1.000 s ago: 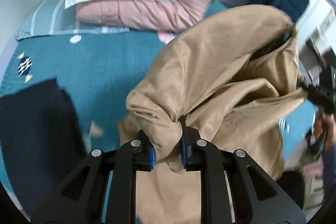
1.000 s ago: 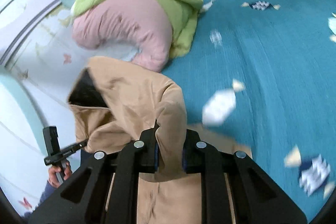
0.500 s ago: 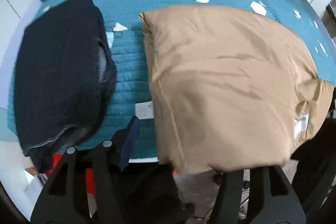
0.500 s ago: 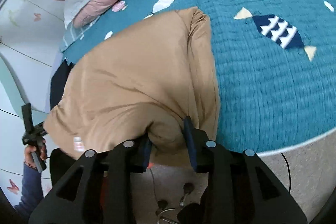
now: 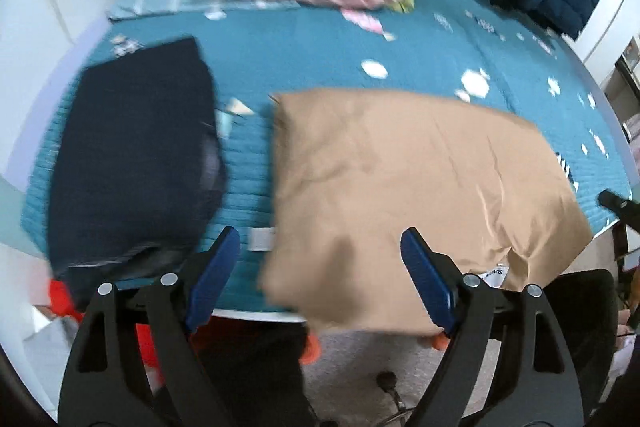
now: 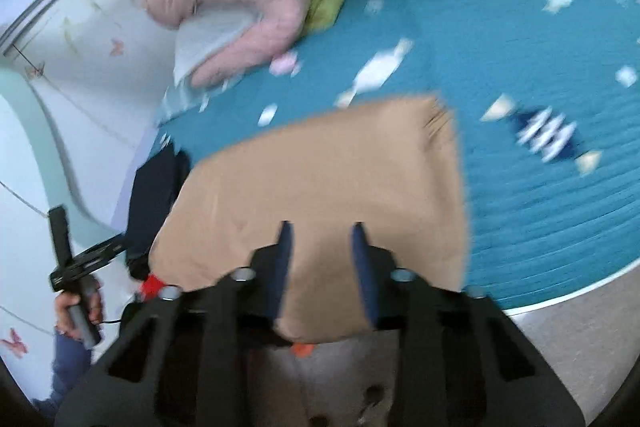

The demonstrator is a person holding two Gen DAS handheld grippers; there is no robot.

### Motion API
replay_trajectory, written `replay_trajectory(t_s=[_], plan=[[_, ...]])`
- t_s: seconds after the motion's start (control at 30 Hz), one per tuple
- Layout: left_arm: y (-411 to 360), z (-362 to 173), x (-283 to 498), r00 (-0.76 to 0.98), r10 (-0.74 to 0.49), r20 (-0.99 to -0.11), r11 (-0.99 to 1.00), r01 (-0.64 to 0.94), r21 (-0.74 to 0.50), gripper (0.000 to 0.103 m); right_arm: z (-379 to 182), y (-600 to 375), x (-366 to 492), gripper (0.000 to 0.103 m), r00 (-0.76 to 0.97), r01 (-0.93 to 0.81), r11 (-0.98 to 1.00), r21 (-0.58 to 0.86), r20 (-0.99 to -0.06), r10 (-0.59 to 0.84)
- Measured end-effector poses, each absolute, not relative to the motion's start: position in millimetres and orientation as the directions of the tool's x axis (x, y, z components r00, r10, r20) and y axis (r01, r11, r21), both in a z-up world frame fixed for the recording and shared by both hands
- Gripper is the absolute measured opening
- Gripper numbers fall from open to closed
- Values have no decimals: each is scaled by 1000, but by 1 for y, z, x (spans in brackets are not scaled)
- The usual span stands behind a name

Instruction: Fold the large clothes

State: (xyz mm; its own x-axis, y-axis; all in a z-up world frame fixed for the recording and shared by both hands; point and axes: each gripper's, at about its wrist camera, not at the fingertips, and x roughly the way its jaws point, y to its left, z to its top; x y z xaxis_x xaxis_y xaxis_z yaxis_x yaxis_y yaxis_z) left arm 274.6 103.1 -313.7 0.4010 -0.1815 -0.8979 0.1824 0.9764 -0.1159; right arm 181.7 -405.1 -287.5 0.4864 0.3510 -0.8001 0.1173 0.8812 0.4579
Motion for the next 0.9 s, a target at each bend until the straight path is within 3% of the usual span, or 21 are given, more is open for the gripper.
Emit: replay_trajectory(t_s=[0.1, 0.13, 0.23, 0.43, 0.63, 0.9], plan=[[86, -366, 290, 264, -106, -959, 987, 149, -68, 83, -340, -403, 201, 8, 341, 205, 924, 322, -909, 241], [83, -378, 291, 242, -90, -966, 988, 142, -56, 83, -356, -411, 204, 0, 303, 247, 932, 265, -935, 185], [80, -404, 293, 200, -129, -971, 985, 139, -102, 90, -377, -437, 209, 0, 296, 325, 908, 264, -941, 167], [99, -381, 290, 283, -211, -936, 976, 110, -187, 90, -343, -420, 215, 6, 356, 282, 927, 249, -924, 140], [157, -379, 293, 366, -243, -898, 945, -122, -305, 90, -293, -368, 249, 6, 492, 138, 915, 379, -828, 269], [172, -410, 290, 307, -345, -887, 893, -182, -411, 90, -312, -294, 334, 6, 439, 73, 936, 345, -853, 281]])
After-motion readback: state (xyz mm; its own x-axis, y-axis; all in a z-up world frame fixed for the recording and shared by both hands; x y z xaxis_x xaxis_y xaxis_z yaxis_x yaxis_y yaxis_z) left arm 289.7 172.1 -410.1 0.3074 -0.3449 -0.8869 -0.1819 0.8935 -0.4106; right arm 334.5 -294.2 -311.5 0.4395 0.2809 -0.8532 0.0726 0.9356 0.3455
